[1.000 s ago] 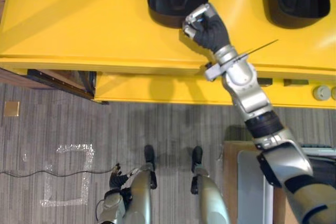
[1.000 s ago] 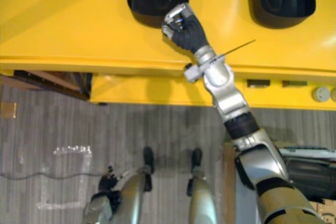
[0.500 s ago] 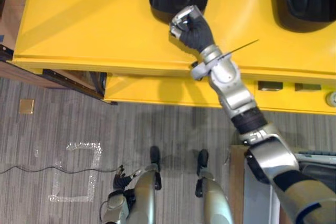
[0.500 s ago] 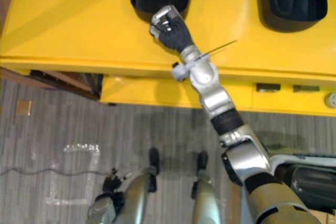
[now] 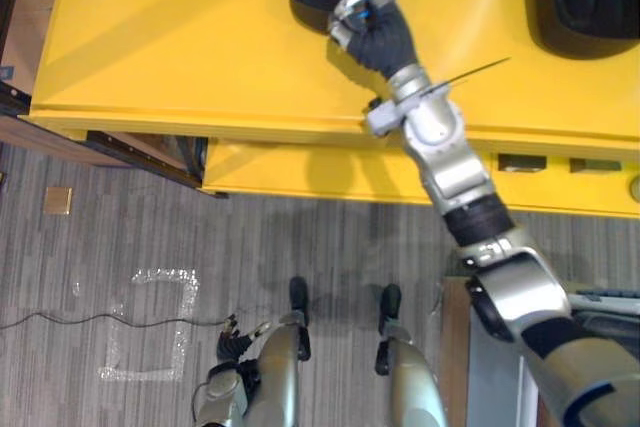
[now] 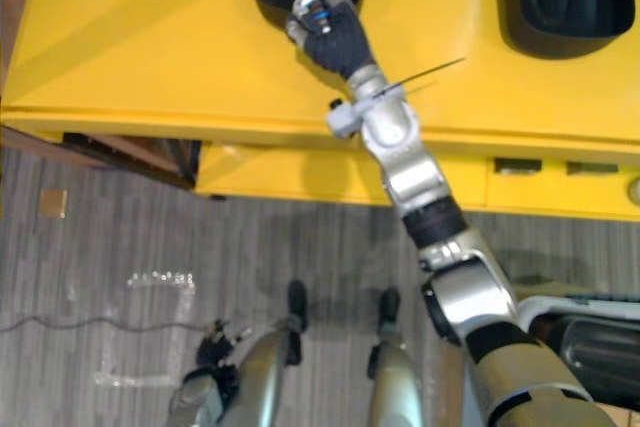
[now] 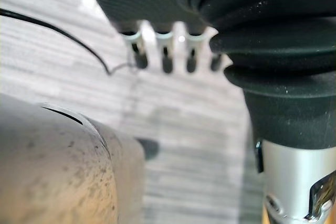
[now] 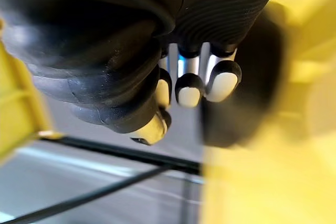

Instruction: Walk over and take plastic housings, then place them on the shelf

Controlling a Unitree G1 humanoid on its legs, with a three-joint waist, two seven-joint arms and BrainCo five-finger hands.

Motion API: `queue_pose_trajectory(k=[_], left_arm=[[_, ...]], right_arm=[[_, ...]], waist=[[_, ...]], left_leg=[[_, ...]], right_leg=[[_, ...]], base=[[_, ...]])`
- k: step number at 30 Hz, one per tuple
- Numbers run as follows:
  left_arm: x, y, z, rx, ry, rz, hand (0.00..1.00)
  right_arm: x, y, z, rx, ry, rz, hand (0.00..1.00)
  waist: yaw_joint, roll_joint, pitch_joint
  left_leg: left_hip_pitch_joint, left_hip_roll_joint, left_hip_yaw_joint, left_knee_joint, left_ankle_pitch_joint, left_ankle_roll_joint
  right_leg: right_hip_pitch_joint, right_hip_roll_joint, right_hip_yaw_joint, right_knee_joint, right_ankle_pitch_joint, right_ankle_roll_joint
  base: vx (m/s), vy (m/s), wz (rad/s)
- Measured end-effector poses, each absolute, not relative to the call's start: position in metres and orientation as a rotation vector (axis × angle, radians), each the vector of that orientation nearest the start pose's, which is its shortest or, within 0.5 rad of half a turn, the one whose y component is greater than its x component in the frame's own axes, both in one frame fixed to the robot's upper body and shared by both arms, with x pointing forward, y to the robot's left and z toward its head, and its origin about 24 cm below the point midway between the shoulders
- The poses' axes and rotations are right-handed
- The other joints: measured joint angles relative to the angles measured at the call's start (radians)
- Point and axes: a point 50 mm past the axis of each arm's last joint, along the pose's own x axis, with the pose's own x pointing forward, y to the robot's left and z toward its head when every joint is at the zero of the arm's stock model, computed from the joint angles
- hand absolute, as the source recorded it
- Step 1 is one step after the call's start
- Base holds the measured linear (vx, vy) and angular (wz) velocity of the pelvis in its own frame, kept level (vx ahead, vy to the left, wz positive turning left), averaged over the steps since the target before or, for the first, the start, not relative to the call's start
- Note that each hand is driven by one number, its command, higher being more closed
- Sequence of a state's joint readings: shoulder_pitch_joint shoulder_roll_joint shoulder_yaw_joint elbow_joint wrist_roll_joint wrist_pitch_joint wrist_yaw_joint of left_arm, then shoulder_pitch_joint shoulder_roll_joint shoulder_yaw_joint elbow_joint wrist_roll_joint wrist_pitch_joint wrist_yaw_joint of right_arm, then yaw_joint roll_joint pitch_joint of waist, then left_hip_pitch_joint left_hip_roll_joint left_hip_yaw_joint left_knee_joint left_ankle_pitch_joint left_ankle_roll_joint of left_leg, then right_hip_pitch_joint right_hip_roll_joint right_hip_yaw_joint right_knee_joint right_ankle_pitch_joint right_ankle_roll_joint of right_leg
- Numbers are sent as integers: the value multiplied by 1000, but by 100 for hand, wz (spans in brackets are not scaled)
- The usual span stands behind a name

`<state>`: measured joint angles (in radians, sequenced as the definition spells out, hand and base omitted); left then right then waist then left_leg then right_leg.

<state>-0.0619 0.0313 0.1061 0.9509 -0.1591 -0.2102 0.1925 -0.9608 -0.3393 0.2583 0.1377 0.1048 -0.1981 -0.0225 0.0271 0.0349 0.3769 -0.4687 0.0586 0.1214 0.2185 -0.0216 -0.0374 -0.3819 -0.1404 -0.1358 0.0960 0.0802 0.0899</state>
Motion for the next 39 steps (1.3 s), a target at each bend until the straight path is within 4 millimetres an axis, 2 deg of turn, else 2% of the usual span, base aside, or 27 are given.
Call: queue_pose_trajectory(k=[2,3,5,7,8,9,10,11,12,13,14,17,18,19,20,22,25,28,30,33,36,37,38,39], left_arm=[[180,187,-122,-77,696,365,0],[178,187,-123,-75,705,365,0],[176,187,-125,-70,718,363,0],[169,190,-128,-69,737,371,0],[163,194,-130,-56,755,372,0],[159,196,-132,-54,771,378,0],[151,200,-135,-41,797,385,0],[147,203,-136,-31,807,388,0],[138,205,-140,-21,836,396,0],[135,206,-141,-19,845,397,0],[128,207,-144,-19,866,406,0],[115,207,-148,-18,904,424,0],[110,207,-149,-22,917,434,0],[109,207,-150,-12,923,426,0],[109,205,-150,0,929,415,0],[109,203,-151,18,935,394,0],[110,199,-151,18,935,383,0],[112,193,-151,3,933,375,0],[115,187,-151,-11,929,364,0],[120,178,-151,-1,922,321,0],[123,174,-150,10,915,291,0],[124,173,-150,13,913,288,0],[123,175,-150,18,914,292,0],[122,175,-151,18,918,294,0]], right_arm=[[307,-88,295,-308,-998,377,100],[299,-96,284,-300,-1002,378,0],[285,-112,267,-258,-984,358,0],[267,-133,246,-174,-960,322,0],[259,-147,235,-135,-933,275,0],[257,-156,229,-121,-916,245,0],[251,-178,214,-102,-871,138,0],[248,-186,209,-97,-850,97,0],[240,-204,194,-91,-801,3,0],[237,-211,189,-90,-784,-33,0],[226,-231,175,-88,-730,-157,0],[199,-268,138,-84,-589,-456,0],[189,-280,115,-73,-496,-560,0],[183,-286,103,-64,-442,-609,0],[173,-294,81,-49,-349,-682,0],[142,-308,27,-15,-93,-855,0],[101,-312,-23,27,152,-1048,0],[64,-309,-56,59,336,-1176,0],[54,-308,-64,74,390,-1216,0],[61,-305,-69,110,400,-1207,0],[85,-295,-69,141,374,-1139,0],[99,-290,-68,156,356,-1100,0],[116,-283,-68,172,344,-1047,0],[126,-279,-67,173,337,-1007,0]], waist=[[-12,0,0],[-18,-1,-1],[-20,-9,-7],[-45,-25,-21],[-56,-40,-47],[-66,-44,-58],[-82,-64,-77],[-85,-73,-91],[-98,-86,-133],[-101,-89,-147],[-114,-101,-178],[-156,-99,-237],[-174,-98,-257],[-181,-94,-262],[-188,-89,-271],[-215,-74,-281],[-243,-44,-294],[-261,-24,-297],[-260,-16,-292],[-260,-7,-284],[-257,5,-275],[-250,1,-272],[-229,-3,-264],[-218,-3,-263]], left_leg=[[13,0,5,-2,-3,-1],[30,2,11,-3,-10,-2],[59,4,30,-7,-20,-3],[101,4,44,-29,-23,-6],[123,4,58,-45,-26,-10],[134,6,60,-46,-30,-11],[181,15,83,-47,-47,-19],[198,19,93,-47,-57,-21],[222,26,113,-46,-73,-27],[231,29,122,-46,-78,-29],[266,36,153,-46,-93,-33],[334,47,229,-48,-131,-40],[354,50,265,-45,-150,-42],[365,52,281,-44,-158,-43],[375,55,307,-42,-168,-43],[405,56,370,-38,-189,-47],[425,60,424,-33,-210,-50],[440,66,444,-35,-221,-59],[448,67,457,-37,-223,-61],[448,67,479,-36,-222,-64],[442,67,496,-33,-218,-69],[431,56,465,-12,-214,-65],[414,45,327,28,-213,-57],[401,39,247,42,-223,-48]], right_leg=[[10,0,2,0,-1,0],[23,0,4,0,-5,-4],[41,0,14,-1,-18,-6],[68,0,26,-8,-30,1],[78,1,37,-19,-30,2],[90,2,38,-27,-28,6],[129,7,57,-40,-28,8],[142,11,66,-45,-28,8],[160,19,86,-59,-27,8],[166,20,92,-63,-27,8],[181,26,123,-71,-25,11],[196,40,207,-80,-12,28],[195,46,246,-85,-10,30],[196,48,263,-90,-5,35],[191,55,289,-95,5,37],[187,63,349,-110,22,40],[171,77,402,-111,33,44],[172,88,421,-107,37,43],[171,91,424,-105,37,43],[154,97,441,-98,37,43],[132,108,455,-95,31,33],[119,110,470,-106,29,28],[112,121,503,-106,33,24],[104,124,513,-104,37,20]], base=[[17,-5,-8],[29,-8,-20],[38,-10,-25],[55,-9,-22],[92,-12,-22],[138,-7,-37],[132,-1,-37],[136,-6,-56],[114,-15,-46],[153,-17,-64],[142,-2,-67],[118,20,-102],[54,22,-97],[27,16,-95],[5,12,-86],[-19,8,-101],[-35,-11,-72],[-56,-40,-28],[-67,-58,-17],[-74,-58,-23],[-65,-59,-20],[-47,-70,-54],[-22,-77,-70],[12,-61,-92]])
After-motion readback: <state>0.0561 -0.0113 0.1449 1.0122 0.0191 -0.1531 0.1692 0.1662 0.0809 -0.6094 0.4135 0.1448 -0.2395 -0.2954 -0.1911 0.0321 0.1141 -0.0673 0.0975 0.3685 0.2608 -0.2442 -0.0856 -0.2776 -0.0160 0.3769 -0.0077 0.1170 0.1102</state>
